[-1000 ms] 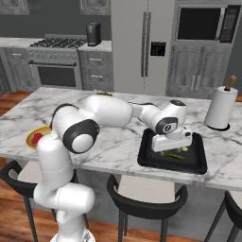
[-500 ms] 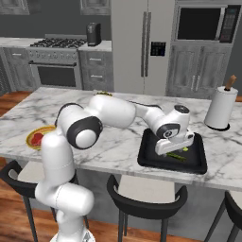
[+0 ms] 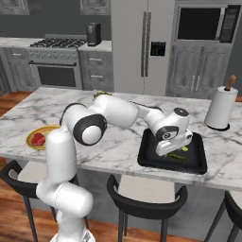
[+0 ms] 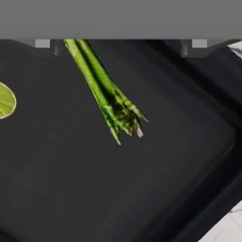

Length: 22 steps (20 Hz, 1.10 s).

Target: Create a steak meal by picking up the steak and asparagus from the tray and placing them on the plate. Leave the lemon wedge on the tray.

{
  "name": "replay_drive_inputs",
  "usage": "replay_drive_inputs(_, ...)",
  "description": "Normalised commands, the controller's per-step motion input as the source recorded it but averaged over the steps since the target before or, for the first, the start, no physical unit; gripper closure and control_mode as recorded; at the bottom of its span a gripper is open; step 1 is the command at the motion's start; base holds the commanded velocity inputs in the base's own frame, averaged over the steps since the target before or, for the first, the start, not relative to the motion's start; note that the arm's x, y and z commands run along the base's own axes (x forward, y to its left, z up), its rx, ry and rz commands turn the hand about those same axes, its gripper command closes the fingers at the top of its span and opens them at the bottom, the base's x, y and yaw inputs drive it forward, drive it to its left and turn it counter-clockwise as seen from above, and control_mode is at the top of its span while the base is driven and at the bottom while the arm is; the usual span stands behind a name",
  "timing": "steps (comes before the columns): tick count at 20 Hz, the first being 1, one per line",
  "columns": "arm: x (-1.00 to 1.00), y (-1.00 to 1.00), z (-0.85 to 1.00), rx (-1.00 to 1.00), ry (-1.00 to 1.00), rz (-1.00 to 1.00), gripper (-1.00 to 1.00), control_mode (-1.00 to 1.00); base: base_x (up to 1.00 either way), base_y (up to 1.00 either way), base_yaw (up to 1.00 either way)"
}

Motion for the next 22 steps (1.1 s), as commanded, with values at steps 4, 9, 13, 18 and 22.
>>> replay_drive_inputs(4, 0.32, -0.11, -0.24, 0.00, 0.00, 0.05, -1.00, -1.00, 0.00, 0.00, 0.00)
replay_drive_inputs(9, 0.16, -0.17, -0.30, 0.00, 0.00, 0.04, -1.00, -1.00, 0.00, 0.00, 0.00)
replay_drive_inputs(13, 0.11, -0.17, -0.32, 0.00, 0.00, 0.03, -1.00, -1.00, 0.00, 0.00, 0.00)
replay_drive_inputs(18, 0.10, -0.06, -0.26, 0.00, 0.01, 0.02, 1.00, -1.00, 0.00, 0.00, 0.00)
replay_drive_inputs(22, 0.06, 0.00, -0.06, 0.00, 0.00, 0.00, 1.00, -1.00, 0.00, 0.00, 0.00)
